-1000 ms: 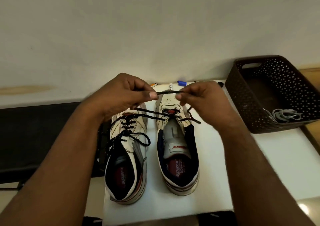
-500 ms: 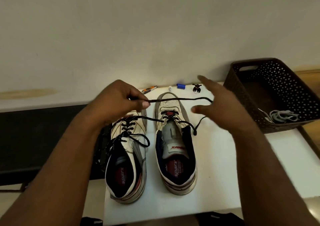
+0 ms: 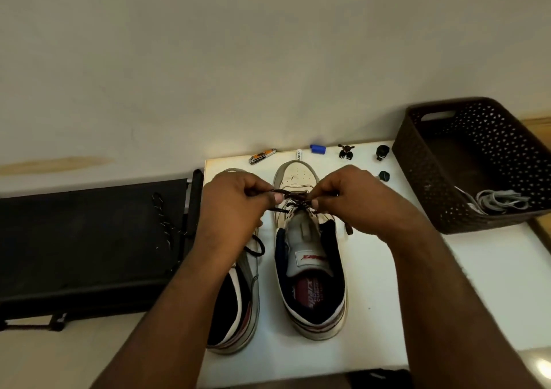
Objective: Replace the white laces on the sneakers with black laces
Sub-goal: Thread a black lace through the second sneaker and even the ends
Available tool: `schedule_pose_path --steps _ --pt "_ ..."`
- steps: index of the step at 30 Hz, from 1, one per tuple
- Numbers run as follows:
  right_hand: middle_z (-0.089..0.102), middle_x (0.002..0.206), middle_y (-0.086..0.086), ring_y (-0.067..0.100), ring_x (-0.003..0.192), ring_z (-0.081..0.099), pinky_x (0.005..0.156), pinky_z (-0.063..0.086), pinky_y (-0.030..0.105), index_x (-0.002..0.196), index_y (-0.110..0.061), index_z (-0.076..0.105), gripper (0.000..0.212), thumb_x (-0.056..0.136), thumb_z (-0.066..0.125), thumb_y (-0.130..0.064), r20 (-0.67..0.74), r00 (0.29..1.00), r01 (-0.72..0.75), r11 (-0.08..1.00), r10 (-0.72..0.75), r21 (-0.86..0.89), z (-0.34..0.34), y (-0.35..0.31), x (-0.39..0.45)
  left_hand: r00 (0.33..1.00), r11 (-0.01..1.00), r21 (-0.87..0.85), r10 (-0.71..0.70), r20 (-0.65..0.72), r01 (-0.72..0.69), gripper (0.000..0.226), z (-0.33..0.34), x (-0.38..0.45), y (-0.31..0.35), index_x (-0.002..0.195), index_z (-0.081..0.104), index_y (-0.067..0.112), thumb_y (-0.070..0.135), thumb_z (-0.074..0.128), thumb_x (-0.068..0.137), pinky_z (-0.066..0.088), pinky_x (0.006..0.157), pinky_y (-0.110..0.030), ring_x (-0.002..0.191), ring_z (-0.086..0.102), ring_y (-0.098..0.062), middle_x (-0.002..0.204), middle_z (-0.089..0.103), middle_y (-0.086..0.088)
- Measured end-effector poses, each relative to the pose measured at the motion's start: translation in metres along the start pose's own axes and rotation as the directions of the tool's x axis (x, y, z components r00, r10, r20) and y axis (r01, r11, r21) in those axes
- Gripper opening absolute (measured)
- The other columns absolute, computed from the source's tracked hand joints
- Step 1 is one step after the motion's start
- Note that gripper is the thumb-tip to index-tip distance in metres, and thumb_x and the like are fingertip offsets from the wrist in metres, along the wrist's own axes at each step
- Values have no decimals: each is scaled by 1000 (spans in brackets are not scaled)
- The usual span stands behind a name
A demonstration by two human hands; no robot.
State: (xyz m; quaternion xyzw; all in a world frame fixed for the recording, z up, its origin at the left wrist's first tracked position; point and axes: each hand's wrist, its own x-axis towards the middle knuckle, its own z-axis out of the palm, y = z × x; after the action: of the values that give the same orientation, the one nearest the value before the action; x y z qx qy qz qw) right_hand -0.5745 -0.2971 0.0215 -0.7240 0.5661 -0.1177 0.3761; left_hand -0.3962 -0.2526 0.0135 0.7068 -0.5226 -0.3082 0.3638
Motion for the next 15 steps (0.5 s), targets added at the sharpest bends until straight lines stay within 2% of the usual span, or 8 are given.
schedule_pose_path --steps 2,4,5,6,8,10,12,15 --pt "64 95 -10 1 78 56 65 42 14 115 -24 68 27 88 66 -19 69 998 -7 1000 8 -17 4 -3 -2 998 999 40 8 69 -11 5 9 0 6 82 77 18 21 79 78 49 49 -20 48 57 -7 63 67 4" --pt "61 120 -10 3 104 58 87 43 15 128 -25 59 47 83 72 -21 86 995 46 997 -50 58 9 -5 -2 989 989 148 11 144 -33 10 16 2 7 89 78 19 25 76 81 49 59 -21 51 55 -6 65 66 6" --pt "61 124 -10 4 111 57 92 41 16 129 -25 58 51 81 74 -20 76 994 74 994 -80 81 11 -7 -1 985 978 201 9 173 -45 12 18 4 8 92 78 20 27 75 82 51 65 -24 56 58 -8 70 68 3" --pt "64 121 -9 4 109 58 93 42 17 125 -23 62 46 81 75 -18 61 992 101 992 -106 81 12 -9 0 981 969 242 3 192 -51 15 18 6 8 95 78 20 27 75 83 53 70 -27 62 61 -14 76 71 -1" --pt "70 97 -10 4 93 63 85 49 21 107 -21 73 27 80 76 -18 11 994 109 993 -110 46 12 -9 3 978 963 267 -19 207 -38 19 16 9 6 98 76 18 25 77 81 56 76 -31 71 66 -20 85 73 -5" --pt "66 83 -13 4 84 62 79 49 24 92 -20 77 13 79 76 -19 -60 993 102 994 -100 42 13 -7 6 980 969 247 -24 198 -26 17 15 9 -1 96 76 16 18 78 80 55 74 -26 68 65 -16 85 73 -4" --pt "63 97 -12 5 95 56 83 44 27 85 -24 75 7 79 76 -24 -145 984 109 994 -107 7 13 -2 7 986 975 224 -29 164 -8 11 16 8 -5 91 75 18 17 77 80 51 68 -21 63 61 -8 82 72 0" --pt "63 112 -12 6 108 55 93 44 32 87 -26 74 6 81 73 -27 -242 968 68 998 -67 -4 15 4 8 976 971 233 -97 195 50 19 20 5 -7 82 73 18 36 75 79 46 56 -19 62 62 -7 72 69 3"
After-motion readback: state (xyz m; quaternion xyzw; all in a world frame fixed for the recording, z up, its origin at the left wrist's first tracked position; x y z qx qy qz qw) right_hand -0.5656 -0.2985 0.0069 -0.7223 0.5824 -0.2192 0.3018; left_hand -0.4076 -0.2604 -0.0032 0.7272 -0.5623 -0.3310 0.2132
